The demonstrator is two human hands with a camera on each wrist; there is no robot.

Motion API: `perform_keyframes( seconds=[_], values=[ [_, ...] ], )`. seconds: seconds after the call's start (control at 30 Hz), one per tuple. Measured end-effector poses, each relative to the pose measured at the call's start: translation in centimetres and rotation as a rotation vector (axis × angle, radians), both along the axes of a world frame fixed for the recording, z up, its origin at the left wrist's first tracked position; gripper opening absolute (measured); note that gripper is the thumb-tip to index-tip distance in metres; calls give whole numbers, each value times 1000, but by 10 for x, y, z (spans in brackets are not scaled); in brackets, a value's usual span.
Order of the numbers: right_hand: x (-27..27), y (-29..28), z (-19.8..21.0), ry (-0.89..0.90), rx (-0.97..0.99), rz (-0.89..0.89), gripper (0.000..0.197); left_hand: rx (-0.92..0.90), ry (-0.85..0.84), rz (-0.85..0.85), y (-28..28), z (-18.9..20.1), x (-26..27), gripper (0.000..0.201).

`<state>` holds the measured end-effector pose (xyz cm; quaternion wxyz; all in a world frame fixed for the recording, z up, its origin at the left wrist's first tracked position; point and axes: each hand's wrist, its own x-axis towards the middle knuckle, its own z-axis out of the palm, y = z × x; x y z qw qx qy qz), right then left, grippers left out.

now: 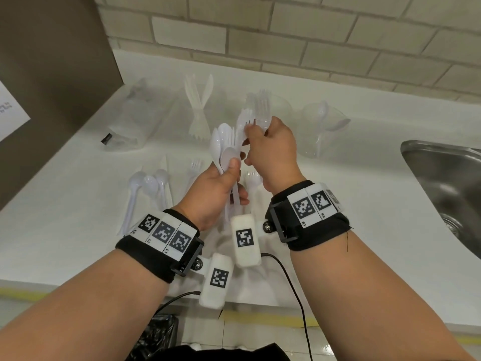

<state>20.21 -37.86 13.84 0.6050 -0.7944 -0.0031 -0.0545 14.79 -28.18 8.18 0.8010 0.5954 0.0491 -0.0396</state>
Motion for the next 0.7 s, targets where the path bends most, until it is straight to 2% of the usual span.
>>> perform_keyframes(
  seconds=[0.1, 0.23, 0.3, 0.4, 0.47, 0.6, 0.7],
  values=[
    [1, -2, 3, -21, 148, -20, 8, 22, 14, 3, 2, -4, 0, 33],
    [-2, -7, 12, -176, 238, -117, 10, 40, -7, 28, 6, -7, -1, 21],
    [-2, -10, 16, -198, 219, -89, 10, 62, -25, 32, 7, -8, -1, 20],
    [-3, -8, 12, -60, 74, 75, 25, 103, -52, 46, 7, -6, 0, 23],
    [-6, -5, 4, 13, -13, 165, 28, 122, -68, 54, 7, -2, 0, 30],
    [-11, -2, 2, 155, 75, 213, 17, 170, -86, 35, 7, 2, -1, 39],
    [-9, 1, 5, 175, 107, 203, 11, 169, -51, 17, 9, 1, -1, 35]
  ],
)
